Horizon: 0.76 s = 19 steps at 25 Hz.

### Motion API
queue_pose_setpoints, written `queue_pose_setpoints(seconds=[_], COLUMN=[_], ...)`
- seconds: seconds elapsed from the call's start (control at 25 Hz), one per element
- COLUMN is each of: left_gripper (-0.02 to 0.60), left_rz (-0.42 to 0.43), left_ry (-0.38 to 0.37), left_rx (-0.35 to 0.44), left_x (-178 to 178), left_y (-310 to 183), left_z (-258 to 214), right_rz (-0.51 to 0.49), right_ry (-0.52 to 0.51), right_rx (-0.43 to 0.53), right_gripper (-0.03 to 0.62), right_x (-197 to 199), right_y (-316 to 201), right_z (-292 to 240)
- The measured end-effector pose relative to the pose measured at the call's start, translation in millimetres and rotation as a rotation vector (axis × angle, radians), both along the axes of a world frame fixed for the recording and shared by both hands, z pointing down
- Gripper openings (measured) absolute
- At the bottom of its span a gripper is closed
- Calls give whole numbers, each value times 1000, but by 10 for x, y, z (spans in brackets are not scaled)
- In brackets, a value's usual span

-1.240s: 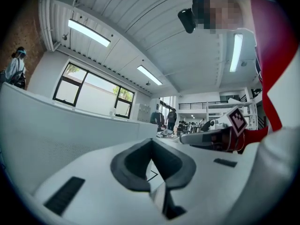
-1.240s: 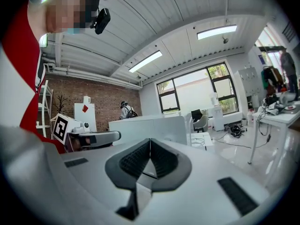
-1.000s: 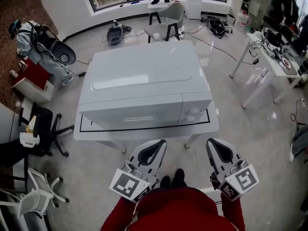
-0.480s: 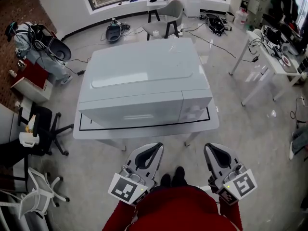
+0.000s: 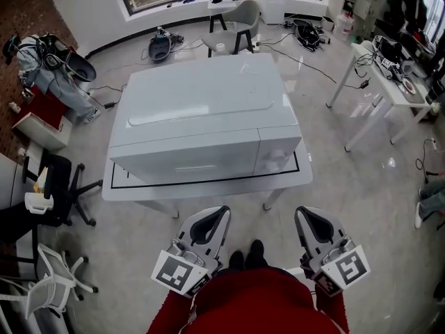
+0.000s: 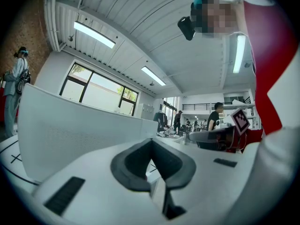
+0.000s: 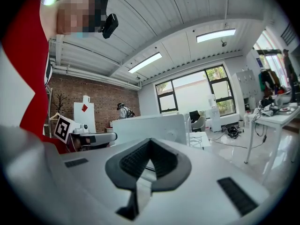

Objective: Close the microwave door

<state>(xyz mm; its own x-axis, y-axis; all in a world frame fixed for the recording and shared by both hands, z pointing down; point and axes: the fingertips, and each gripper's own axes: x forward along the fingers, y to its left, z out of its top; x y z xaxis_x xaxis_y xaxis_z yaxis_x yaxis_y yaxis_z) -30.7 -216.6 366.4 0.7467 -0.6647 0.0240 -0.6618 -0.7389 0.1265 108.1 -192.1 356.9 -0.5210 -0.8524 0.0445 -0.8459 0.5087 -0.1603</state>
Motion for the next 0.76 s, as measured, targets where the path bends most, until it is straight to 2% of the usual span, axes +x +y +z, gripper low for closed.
queue_pose_setpoints(seconds=[0.24,0.4,0.52,0.76], left_gripper=[11,11,11,11], left_rz=[15,4,-3,0], left_ry=[27,-2,19,-8], left_rx=[32,-14,0,-20], left_x=[27,7,1,6], left_y=[-1,18,8,23], left_z=[-77,-18,-53,35], right_rz=[23,29,25,26], right_ry=[17,19,20,37], right_rx=[-6,-9,17,-11], right_gripper=[12,12,12,11], right_x=[47,62,48,67], right_y=[18,31,15,37], right_z=[25,32,-9,77])
